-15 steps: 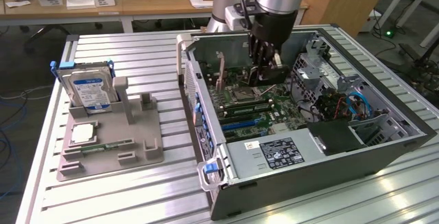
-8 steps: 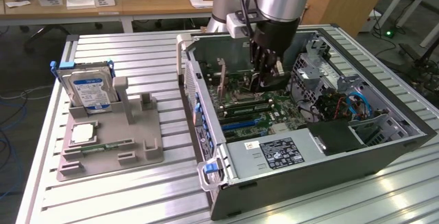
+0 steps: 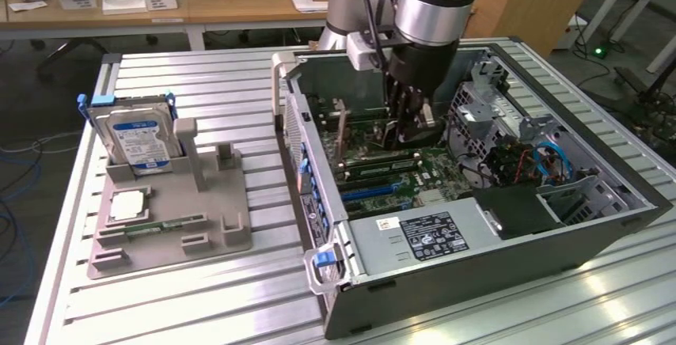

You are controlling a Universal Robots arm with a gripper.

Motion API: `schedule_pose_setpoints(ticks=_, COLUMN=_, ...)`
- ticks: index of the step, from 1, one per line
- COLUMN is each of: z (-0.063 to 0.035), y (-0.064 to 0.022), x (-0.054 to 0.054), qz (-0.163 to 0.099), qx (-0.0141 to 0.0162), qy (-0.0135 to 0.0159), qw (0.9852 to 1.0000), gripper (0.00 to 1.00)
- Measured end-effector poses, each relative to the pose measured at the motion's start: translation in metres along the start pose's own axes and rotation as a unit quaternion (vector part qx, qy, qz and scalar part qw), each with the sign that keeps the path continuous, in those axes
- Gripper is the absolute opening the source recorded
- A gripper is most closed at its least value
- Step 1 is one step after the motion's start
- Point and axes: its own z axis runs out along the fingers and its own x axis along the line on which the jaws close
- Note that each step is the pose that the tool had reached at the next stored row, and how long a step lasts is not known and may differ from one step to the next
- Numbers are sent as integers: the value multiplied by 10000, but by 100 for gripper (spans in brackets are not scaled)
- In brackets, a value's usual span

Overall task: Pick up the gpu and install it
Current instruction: 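Insert the gpu into the slot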

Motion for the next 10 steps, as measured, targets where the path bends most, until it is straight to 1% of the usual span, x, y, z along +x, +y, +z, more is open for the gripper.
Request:
schedule_pose_setpoints(ticks=3, z=38, y=33, x=5, qz=-1, qx=-1, qy=1, qw=10000, gripper=28)
schedule_pose_setpoints(ticks=10, z=97, y=38, x=93, qz=-1, qx=-1, qy=0, qw=10000, gripper=28)
